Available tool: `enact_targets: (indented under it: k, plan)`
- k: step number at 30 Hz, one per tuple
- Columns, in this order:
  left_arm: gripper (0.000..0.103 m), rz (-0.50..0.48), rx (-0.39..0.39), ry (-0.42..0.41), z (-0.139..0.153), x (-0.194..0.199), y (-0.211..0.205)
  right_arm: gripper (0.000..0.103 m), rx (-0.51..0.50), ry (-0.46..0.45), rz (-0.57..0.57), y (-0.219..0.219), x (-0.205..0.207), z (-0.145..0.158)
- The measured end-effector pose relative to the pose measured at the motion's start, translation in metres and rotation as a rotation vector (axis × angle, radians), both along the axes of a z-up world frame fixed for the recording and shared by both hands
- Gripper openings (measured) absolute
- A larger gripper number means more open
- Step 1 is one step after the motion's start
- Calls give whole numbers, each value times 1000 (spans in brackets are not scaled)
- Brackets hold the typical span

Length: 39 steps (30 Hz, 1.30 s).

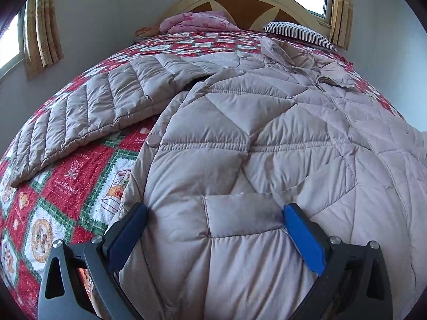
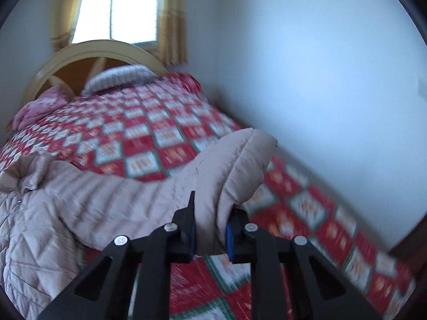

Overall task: Fold large clothes
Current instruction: 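Lift the gripped side panel and fold it over the jacket body, then open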

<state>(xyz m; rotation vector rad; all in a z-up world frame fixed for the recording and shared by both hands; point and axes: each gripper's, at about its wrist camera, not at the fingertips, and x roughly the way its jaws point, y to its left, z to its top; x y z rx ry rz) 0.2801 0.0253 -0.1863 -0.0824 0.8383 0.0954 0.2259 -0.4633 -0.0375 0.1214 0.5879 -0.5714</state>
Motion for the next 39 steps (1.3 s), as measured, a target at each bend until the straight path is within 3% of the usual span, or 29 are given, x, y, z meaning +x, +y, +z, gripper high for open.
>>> enact_targets:
  k: [8,13,18,24,29,39]
  plan:
    - [102,-5,-26,-10,0,-3,4,19,-222,-104,197,102,36,73]
    - [102,-8,-42,-15,1,-5,6,19,-308,-133,342,173,60,88]
    - [102,-10,-55,-20,2,-5,7,19,-350,-132,483,238,87,81]
    - [102,-11,-61,-22,2,-5,8,19,-375,-91,635,314,112,43]
    - [102,-12,-65,-23,2,-6,9,19,-386,-16,737,370,130,-10]
    - [102,-13,-60,-19,2,-5,8,19,-270,153,789,405,160,-100]
